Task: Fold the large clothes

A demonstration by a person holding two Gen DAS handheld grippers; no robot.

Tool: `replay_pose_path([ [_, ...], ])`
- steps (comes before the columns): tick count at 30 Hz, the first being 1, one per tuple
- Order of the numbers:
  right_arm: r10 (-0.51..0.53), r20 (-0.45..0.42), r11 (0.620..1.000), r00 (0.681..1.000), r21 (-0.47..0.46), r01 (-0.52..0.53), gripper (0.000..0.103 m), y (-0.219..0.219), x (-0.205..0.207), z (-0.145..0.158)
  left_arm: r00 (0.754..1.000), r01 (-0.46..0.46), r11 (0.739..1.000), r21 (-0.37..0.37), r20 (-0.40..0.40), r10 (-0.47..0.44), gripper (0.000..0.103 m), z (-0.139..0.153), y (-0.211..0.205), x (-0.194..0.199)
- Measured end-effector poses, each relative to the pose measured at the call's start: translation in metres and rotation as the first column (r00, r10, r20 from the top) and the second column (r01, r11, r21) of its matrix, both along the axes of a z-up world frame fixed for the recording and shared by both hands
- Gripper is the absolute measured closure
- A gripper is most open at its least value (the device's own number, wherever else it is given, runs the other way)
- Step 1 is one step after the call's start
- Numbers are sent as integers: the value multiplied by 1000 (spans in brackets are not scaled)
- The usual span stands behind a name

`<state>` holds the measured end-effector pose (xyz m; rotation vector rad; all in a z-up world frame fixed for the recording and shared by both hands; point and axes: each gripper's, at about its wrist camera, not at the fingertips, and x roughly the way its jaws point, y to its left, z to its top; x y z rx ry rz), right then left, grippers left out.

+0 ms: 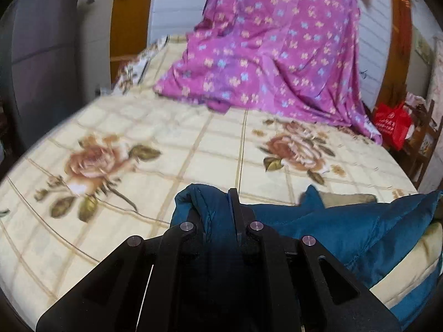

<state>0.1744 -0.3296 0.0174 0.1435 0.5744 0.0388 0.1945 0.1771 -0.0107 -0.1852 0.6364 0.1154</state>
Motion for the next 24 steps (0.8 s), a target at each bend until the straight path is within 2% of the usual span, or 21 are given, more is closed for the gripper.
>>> replay_pose_path([
  [2, 11, -53, 1000, 999, -24, -13, 86, 3, 18, -19, 999, -19, 999, -27, -35, 18, 94, -19, 3, 8],
  [5, 39, -107, 999, 994, -5, -40, 86, 6, 35, -44, 997, -49, 997, -61, -68, 45, 91, -43, 6, 11],
  [9, 66, -173, 998, 983, 20, -63, 85, 7, 47, -66, 995, -29, 992, -121, -100, 17, 89, -53, 11, 16],
  [12, 83, -217, 994, 973, 85, -66, 83, -1, 50, -75, 991, -20, 986, -168, -131, -3, 87, -58, 15, 20],
  [15, 97, -255, 985, 962, 166, -55, 81, -11, 50, -81, 989, -22, 984, -177, -150, -5, 87, -58, 14, 22],
  [18, 101, -291, 974, 952, 225, -34, 78, -19, 49, -80, 978, -11, 983, -184, -208, -28, 86, -55, 16, 31],
  [20, 119, -322, 955, 939, 296, -20, 72, -28, 48, -75, 964, 15, 964, -264, -253, -84, 80, -50, 26, 39],
  [21, 124, -332, 945, 935, 328, -9, 70, -32, 47, -73, 961, 26, 953, -302, -254, -107, 71, -49, 31, 40],
  [22, 136, -341, 923, 930, 384, 6, 67, -39, 44, -70, 958, 36, 935, -354, -254, -133, 64, -46, 37, 41],
  [23, 149, -341, 897, 928, 442, 18, 60, -46, 40, -66, 957, 43, 914, -403, -245, -153, 62, -41, 45, 40],
  [24, 152, -336, 880, 930, 474, 28, 54, -50, 36, -63, 959, 46, 905, -422, -235, -158, 55, -37, 49, 38],
])
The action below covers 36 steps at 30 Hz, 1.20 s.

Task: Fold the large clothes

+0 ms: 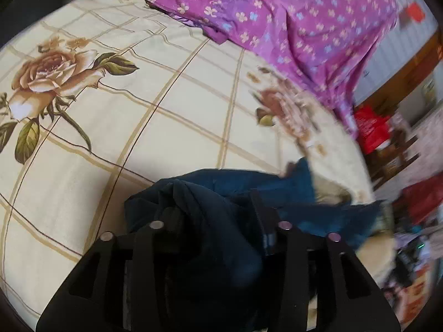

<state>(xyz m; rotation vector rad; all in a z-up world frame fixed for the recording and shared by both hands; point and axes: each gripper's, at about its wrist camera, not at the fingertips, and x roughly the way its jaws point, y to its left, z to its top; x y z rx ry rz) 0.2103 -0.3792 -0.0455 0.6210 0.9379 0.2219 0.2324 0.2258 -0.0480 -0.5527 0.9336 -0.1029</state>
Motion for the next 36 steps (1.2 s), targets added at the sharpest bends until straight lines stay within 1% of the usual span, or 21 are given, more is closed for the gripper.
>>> replay_pose_path([
  [1, -17, 5, 999, 1000, 32, 17, 38, -5, -7, 5, 1000, 1, 1000, -23, 18, -1, 43, 8, 6, -5],
  [2, -26, 10, 999, 1000, 46, 25, 25, -6, -12, 9, 999, -7, 1000, -18, 34, 8, 35, 15, 9, -10],
  [3, -34, 19, 998, 999, 54, 33, 24, -8, -20, 15, 999, -20, 1000, -13, 46, 21, 26, 22, 13, -15],
  [6, -30, 46, 1000, 998, 5, 30, 24, -8, -41, 33, 994, -56, 998, -36, 86, 59, 25, 41, 28, -35],
  [7, -27, 62, 999, 998, -35, 29, 24, -7, -49, 41, 990, -79, 997, -21, 116, 81, 25, 50, 31, -44],
  [9, -9, 95, 995, 995, -103, 18, 24, -3, -62, 54, 984, -83, 997, 5, 160, 81, 25, 61, 31, -57],
  [12, 43, 127, 981, 991, -196, -18, 24, 9, -78, 69, 972, -13, 997, 78, 235, -6, 25, 77, 9, -80],
  [13, 70, 130, 973, 989, -227, -39, 24, 16, -82, 71, 964, 27, 994, 107, 259, -54, 25, 79, -3, -89],
  [14, 101, 130, 967, 986, -246, -66, 24, 23, -84, 71, 955, 81, 984, 158, 270, -122, 25, 79, -22, -98],
  [16, 184, 118, 945, 976, -295, -142, 24, 39, -86, 68, 949, 141, 964, 227, 245, -197, 25, 71, -49, -103],
  [18, 244, 91, 912, 966, -359, -197, 24, 56, -83, 62, 950, 203, 935, 289, 174, -260, 25, 56, -78, -96],
  [20, 288, 69, 878, 955, -417, -234, 24, 75, -75, 55, 949, 214, 909, 356, 143, -279, 25, 46, -100, -85],
  [22, 303, 57, 874, 951, -413, -254, 24, 82, -69, 48, 952, 211, 900, 381, 127, -278, 25, 41, -114, -67],
  [25, 296, 48, 884, 954, -393, -254, 24, 91, -46, 38, 967, 177, 903, 391, 101, -234, 25, 36, -124, -33],
  [28, 276, 10, 888, 961, -384, -251, 24, 100, -16, 26, 978, 140, 901, 411, 85, -191, 25, 31, -122, 9],
  [30, 259, -22, 888, 966, -389, -247, 23, 101, 5, 14, 984, 116, 887, 446, 72, -165, 25, 22, -115, 31],
  [31, 254, -48, 884, 966, -393, -252, 22, 101, 17, 5, 986, 105, 872, 477, 63, -154, 25, 14, -110, 39],
  [32, 249, -66, 880, 966, -400, -255, 15, 100, 28, -4, 991, 92, 855, 511, 35, -128, 25, 2, -104, 48],
  [33, 241, -77, 881, 968, -402, -251, 11, 98, 35, -10, 995, 84, 856, 510, 9, -103, 25, -10, -97, 54],
  [35, 235, -77, 889, 969, -386, -246, 1, 94, 47, -19, 999, 49, 925, 376, -26, -42, 21, -32, -70, 62],
  [36, 242, -67, 891, 968, -380, -249, 0, 92, 53, -22, 1000, 25, 941, 337, -20, -19, 20, -35, -62, 62],
])
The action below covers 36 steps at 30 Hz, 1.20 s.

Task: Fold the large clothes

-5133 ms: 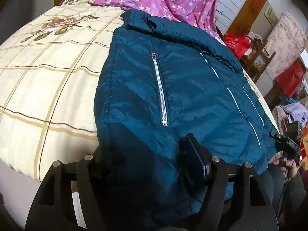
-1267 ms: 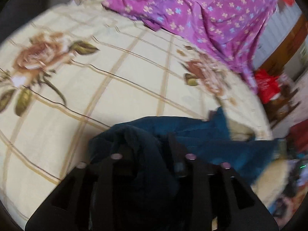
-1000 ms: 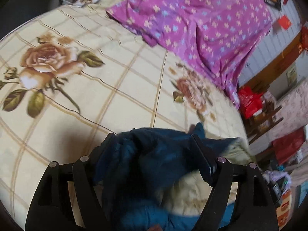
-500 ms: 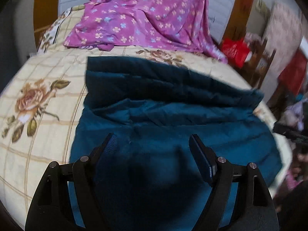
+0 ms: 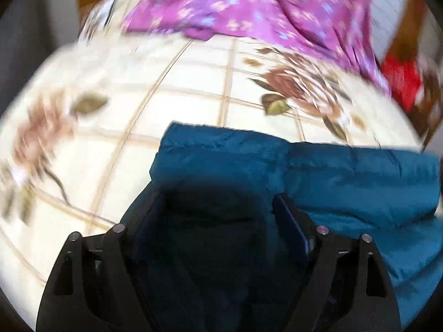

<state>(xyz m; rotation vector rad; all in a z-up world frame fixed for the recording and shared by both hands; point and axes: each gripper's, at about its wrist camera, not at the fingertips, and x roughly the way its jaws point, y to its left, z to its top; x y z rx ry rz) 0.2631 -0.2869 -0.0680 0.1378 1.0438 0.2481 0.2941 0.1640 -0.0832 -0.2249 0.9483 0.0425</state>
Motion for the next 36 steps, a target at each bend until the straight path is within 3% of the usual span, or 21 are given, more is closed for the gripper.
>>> replay_pose_path([
  [2, -1, 3, 1000, 1000, 29, 1, 0, -5, 9, -10, 999, -34, 999, -25, 8, 34, 19, -5, 8, -1],
  [5, -8, -2, 997, 1000, 76, 8, 0, -9, 14, -17, 995, -102, 994, 39, 13, 102, 19, -6, 6, -5],
  [7, -5, -6, 998, 1000, 65, 6, 0, -7, 12, -17, 994, -104, 989, 102, -4, 105, 17, -4, -2, -4],
  [10, -1, -53, 1000, 999, -18, 0, 2, 0, 7, -10, 997, -68, 989, 128, -13, 70, 17, 12, -1, -15],
  [12, -20, -11, 996, 1000, -91, 19, 3, -3, -11, 12, 999, -39, 998, 58, 35, 37, 17, 33, 12, -34],
  [15, 6, 68, 995, 998, -100, 0, 3, -17, -49, 46, 998, 16, 1000, -24, 69, -14, 17, 57, 42, -69],
  [18, -9, 86, 996, 996, -85, 17, 2, -39, -91, 60, 996, 68, 997, -23, 66, -67, 17, 56, 65, -104],
  [25, -73, 78, 997, 994, -17, 74, 1, -66, -147, 42, 984, 177, 975, -133, -14, -180, 17, 8, 68, -152],
  [28, -75, 95, 997, 993, -15, 76, 1, -65, -153, 36, 984, 158, 968, -192, -53, -171, 10, -7, 71, -147],
  [32, -64, 47, 995, 997, -76, 68, 1, -67, -156, 16, 981, 156, 963, -218, -83, -178, 8, -4, 73, -129],
  [36, -89, 6, 996, 996, 15, 89, 1, -88, -155, 2, 965, 205, 955, -214, -118, -234, 1, -5, 65, -109],
])
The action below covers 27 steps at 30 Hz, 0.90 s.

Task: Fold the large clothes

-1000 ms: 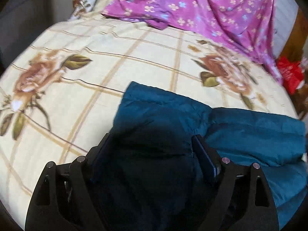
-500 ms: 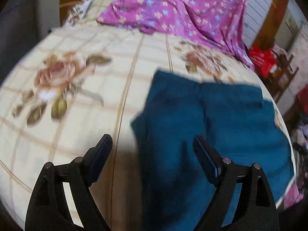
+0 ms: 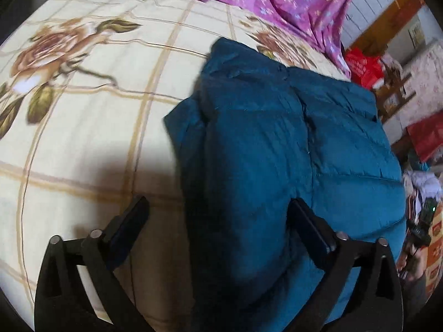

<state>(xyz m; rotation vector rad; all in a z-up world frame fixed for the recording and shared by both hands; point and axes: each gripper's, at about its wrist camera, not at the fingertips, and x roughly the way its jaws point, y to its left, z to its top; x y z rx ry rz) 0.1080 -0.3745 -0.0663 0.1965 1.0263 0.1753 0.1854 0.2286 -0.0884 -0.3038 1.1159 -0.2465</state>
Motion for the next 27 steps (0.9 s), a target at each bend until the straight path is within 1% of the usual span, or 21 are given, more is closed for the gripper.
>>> replay_pose_path([
  [1, -18, 6, 1000, 1000, 26, 18, 1, -6, -1, 0, 1000, 18, 1000, -3, -5, -18, 1, 0, -1, 4],
  [3, -45, 56, 997, 997, 71, 41, 1, -16, -6, 5, 998, 69, 998, -8, -11, -70, 1, 1, -8, 11],
  [5, -55, 103, 987, 993, 155, 38, 1, -27, -13, 7, 994, 110, 994, -2, -9, -110, 1, 1, -13, 14],
  [6, -51, 100, 983, 994, 179, 32, 1, -30, -14, 4, 992, 124, 992, -11, -10, -124, 1, 1, -14, 17],
  [7, -39, 81, 985, 996, 173, 24, 1, -30, -12, 0, 990, 139, 990, -22, -12, -140, 1, 1, -17, 19],
  [9, -32, 55, 991, 998, 131, 24, 1, -29, -8, -10, 987, 157, 987, -25, -13, -158, 1, 2, -21, 24],
  [12, -28, 36, 975, 999, 222, 20, 0, -37, 5, -21, 989, 146, 988, -43, -1, -147, 1, 1, -20, 29],
  [14, -7, 31, 967, 999, 253, -1, 0, -39, 20, -24, 992, 128, 991, -45, 16, -128, 1, 1, -20, 30],
  [15, 8, 27, 964, 1000, 265, -15, 0, -38, 25, -24, 992, 124, 992, -37, 26, -123, 1, 1, -21, 30],
  [17, 85, 15, 953, 996, 290, -86, 0, -33, 42, -25, 991, 122, 993, -8, 48, -121, 1, 0, -24, 27],
  [19, 178, 6, 945, 984, 279, -172, 0, -24, 55, -25, 991, 118, 993, 3, 57, -118, 2, -1, -26, 27],
  [20, 219, 0, 934, 976, 290, -210, 0, -20, 60, -26, 991, 114, 993, 7, 63, -114, 3, -1, -26, 27],
  [21, 254, -3, 920, 967, 310, -241, 0, -17, 64, -26, 992, 108, 994, 10, 70, -108, 4, -1, -26, 26],
  [22, 302, -8, 892, 953, 356, -280, 0, -14, 69, -28, 992, 102, 995, 11, 75, -103, 5, -1, -26, 26],
  [23, 352, -15, 853, 936, 416, -314, 0, -12, 73, -31, 992, 94, 996, 9, 88, -95, 5, -2, -26, 25],
  [24, 384, -8, 831, 923, 439, -342, 0, -10, 75, -31, 991, 90, 996, 8, 98, -90, 5, -3, -27, 24],
  [26, 409, 3, 826, 913, 425, -371, 1, -9, 78, -33, 989, 91, 996, 12, 119, -91, 5, -4, -28, 23],
  [27, 396, 12, 826, 918, 431, -362, 1, -11, 80, -35, 988, 93, 996, 11, 123, -94, 5, -4, -28, 23],
])
